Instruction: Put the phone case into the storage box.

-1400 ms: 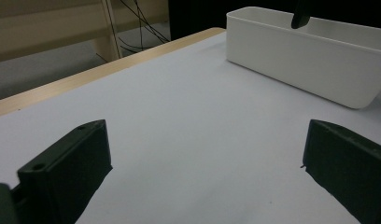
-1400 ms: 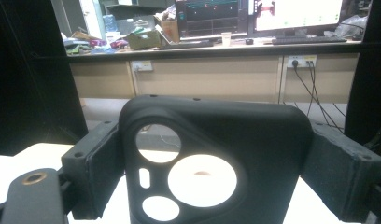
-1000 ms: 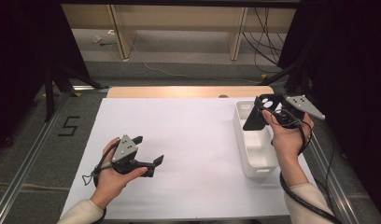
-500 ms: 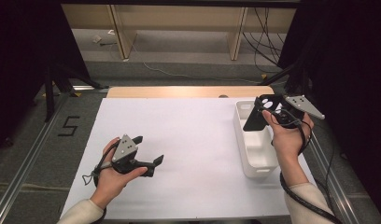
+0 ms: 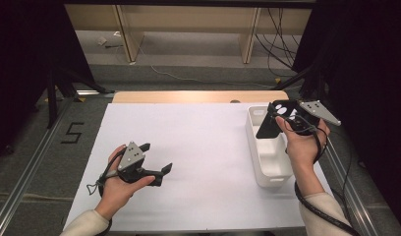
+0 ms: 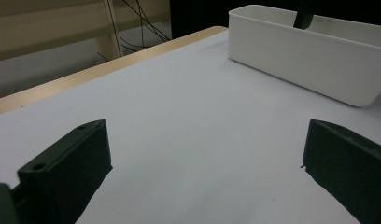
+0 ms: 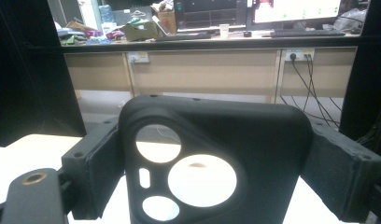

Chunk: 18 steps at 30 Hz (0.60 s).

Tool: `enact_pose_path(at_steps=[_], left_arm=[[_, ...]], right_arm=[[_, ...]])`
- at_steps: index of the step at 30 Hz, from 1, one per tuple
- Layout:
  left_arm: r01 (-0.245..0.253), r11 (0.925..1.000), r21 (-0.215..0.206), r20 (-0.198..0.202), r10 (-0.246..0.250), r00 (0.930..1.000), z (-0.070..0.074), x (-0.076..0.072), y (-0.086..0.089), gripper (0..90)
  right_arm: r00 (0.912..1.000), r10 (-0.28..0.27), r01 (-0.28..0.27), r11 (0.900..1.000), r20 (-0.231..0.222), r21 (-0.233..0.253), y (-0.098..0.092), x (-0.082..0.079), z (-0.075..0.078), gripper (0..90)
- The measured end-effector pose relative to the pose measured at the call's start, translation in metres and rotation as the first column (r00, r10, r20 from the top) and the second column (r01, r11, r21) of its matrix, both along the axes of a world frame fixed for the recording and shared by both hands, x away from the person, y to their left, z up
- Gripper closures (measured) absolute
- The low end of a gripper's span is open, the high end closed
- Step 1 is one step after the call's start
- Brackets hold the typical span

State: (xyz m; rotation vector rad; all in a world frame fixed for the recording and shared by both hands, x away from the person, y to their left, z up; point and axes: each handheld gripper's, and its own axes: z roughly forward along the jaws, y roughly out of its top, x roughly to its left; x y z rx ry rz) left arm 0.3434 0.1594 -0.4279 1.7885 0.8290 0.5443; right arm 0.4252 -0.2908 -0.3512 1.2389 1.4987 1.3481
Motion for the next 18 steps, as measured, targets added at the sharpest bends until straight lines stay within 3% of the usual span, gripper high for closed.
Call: enact_pose_path(at_steps=[18], left_arm=[[0.001,1.0,0.0,0.0,-0.001,1.0,-0.0002,0.0006,-0.0001,0.6]], right_arm=[[1.0,0.0,-0.001,1.0,-0.008,-0.014,0.0003,0.0035,-0.0041,14.7]])
